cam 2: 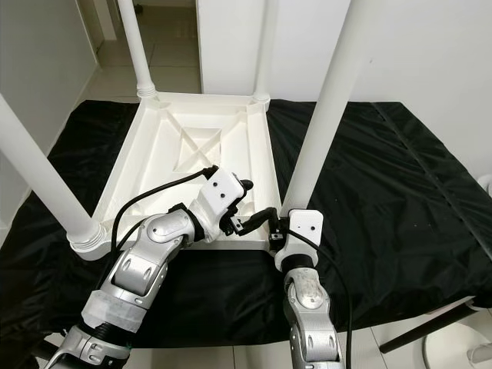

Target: Building children table

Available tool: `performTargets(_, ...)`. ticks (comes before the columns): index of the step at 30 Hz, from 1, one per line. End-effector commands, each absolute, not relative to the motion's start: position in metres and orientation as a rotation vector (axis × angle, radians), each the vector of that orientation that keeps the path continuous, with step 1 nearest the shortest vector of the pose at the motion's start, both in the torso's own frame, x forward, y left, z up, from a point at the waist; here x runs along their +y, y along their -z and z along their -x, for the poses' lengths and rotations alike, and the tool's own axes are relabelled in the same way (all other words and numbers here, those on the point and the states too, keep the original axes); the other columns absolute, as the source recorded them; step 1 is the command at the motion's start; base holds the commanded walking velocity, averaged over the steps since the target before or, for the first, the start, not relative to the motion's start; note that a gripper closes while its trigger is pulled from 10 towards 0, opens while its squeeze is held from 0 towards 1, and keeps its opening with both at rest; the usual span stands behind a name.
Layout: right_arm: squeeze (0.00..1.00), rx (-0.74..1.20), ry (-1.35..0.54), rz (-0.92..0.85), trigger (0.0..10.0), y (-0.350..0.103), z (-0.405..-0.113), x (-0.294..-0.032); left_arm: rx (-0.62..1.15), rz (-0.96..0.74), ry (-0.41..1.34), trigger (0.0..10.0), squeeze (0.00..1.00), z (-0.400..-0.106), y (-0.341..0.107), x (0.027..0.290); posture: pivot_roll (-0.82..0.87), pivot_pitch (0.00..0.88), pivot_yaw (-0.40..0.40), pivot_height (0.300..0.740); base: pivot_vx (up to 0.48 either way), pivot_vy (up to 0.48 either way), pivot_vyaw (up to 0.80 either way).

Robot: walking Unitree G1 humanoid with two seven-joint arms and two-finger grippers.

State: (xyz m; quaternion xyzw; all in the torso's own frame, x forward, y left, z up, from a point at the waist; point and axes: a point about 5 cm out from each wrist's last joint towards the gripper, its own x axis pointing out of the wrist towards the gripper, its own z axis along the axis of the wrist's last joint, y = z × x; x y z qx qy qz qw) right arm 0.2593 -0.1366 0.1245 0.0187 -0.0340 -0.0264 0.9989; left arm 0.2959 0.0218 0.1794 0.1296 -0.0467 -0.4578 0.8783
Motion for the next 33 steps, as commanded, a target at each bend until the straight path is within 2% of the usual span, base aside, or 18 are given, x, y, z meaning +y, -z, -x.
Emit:
performTargets(1,0.0,-0.064,0.115,-0.051,10.0,-0.125,-0.257,-0.138,-0.11,-0.273,0.844,10.0,0.0,-0.303,-0.181,0.026,-0.07,0.0,0.0,0.74,0.0,0.0,0.0)
performTargets(3,0.0,-0.064,0.115,-0.051,10.0,-0.125,-0.257,-0.138,-0.11,-0.273,0.844,10.0,0.0,-0.303,-0.181,0.026,-0.07,0.0,0.0,0.74,0.0,0.0,0.0)
performTargets(4,1.0,-0.073,0.118,-0.048,10.0,-0.127,-0.257,-0.139,-0.112,-0.274,0.839,10.0,0.0,-0.304,-0.182,0.027,-0.07,0.0,0.002,0.74,0.0,0.0,0.0)
performTargets(8,1.0,-0.098,0.095,-0.047,10.0,-0.131,-0.257,-0.143,-0.115,-0.276,0.837,10.0,0.0,-0.305,-0.182,0.028,-0.08,0.0,0.0,0.74,0.0,0.0,0.0)
performTargets(13,1.0,-0.111,-0.022,-0.035,10.0,-0.135,-0.26,-0.147,-0.118,-0.274,0.845,10.0,0.0,-0.305,-0.182,0.024,-0.08,0.0,0.002,0.74,0.0,0.0,0.0)
performTargets(14,0.0,-0.107,-0.067,-0.026,10.0,-0.136,-0.262,-0.151,-0.118,-0.276,0.85,10.0,0.0,-0.305,-0.181,0.023,-0.08,0.0,0.003,0.74,0.0,0.0,0.0)
performTargets(19,0.0,-0.102,-0.133,-0.009,10.0,-0.137,-0.265,-0.158,-0.115,-0.281,0.857,10.0,0.0,-0.303,-0.179,0.023,-0.08,0.0,0.003,0.74,0.0,0.0,0.0)
performTargets(20,0.0,-0.103,-0.238,0.042,10.0,-0.139,-0.27,-0.166,-0.108,-0.298,0.869,10.0,0.0,-0.301,-0.174,0.026,-0.08,0.0,0.0,0.74,0.0,0.0,0.0)
performTargets(24,0.0,-0.097,-0.309,0.075,10.0,-0.139,-0.272,-0.171,-0.106,-0.311,0.88,10.0,0.0,-0.3,-0.171,0.029,-0.07,0.0,-0.004,0.74,0.0,0.0,0.0)
performTargets(29,0.0,-0.044,-0.51,0.125,10.0,-0.134,-0.278,-0.175,-0.084,-0.322,0.933,10.0,0.0,-0.29,-0.162,0.038,-0.06,0.0,-0.012,0.74,0.0,0.0,0.0)
performTargets(33,0.0,-0.027,-0.567,0.139,10.0,-0.132,-0.28,-0.175,-0.073,-0.327,0.956,10.0,0.0,-0.286,-0.158,0.041,-0.05,0.0,-0.017,0.74,0.0,0.0,0.0)
